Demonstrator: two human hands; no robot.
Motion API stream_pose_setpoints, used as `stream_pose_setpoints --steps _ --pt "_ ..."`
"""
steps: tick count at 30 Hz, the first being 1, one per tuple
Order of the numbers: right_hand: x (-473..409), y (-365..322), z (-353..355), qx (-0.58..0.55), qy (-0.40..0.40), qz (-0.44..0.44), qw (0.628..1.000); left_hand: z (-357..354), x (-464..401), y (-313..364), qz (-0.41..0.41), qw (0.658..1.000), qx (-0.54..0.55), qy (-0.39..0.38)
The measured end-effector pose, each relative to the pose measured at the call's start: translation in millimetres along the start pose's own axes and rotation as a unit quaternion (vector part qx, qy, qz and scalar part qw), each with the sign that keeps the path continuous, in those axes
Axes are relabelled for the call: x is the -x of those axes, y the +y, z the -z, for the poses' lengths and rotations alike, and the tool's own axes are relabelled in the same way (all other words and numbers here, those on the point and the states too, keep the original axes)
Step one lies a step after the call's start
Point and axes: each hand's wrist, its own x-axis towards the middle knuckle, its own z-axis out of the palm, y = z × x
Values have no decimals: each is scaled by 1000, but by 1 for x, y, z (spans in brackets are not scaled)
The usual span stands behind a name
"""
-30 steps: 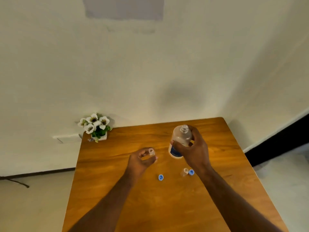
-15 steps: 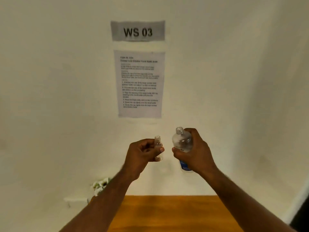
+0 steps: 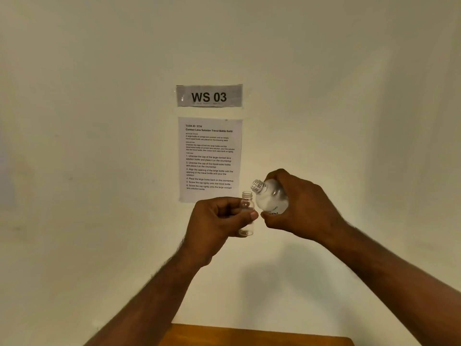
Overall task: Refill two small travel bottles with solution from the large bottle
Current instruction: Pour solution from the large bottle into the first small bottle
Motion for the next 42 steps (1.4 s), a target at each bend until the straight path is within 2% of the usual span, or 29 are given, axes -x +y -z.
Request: stream_pose_setpoints --steps 29,42 --pt "11 -6 31 185 -10 98 978 -10 25 5 17 1000 -3 -8" --pt "9 -8 35 211 -5 130 969 -8 28 6 19 1000 -9 -9"
